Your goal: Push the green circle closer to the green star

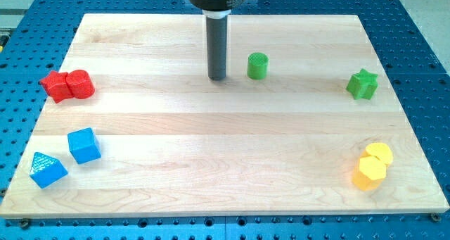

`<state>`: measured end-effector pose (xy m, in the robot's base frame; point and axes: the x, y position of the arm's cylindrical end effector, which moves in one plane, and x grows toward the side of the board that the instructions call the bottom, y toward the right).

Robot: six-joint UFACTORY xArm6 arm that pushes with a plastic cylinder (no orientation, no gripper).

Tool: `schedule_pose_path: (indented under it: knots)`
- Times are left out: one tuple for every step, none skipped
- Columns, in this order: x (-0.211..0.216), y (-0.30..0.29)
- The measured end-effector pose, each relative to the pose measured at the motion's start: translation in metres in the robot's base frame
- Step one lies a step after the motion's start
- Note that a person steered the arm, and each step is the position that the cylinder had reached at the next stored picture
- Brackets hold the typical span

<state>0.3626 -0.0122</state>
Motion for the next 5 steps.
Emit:
schedule_pose_path:
  knots:
    - [-0.015, 0.064]
    - [0.002, 0.146]
    - [0.021, 0.207]
    - [0.022, 0.169]
    - [0.009, 0.079]
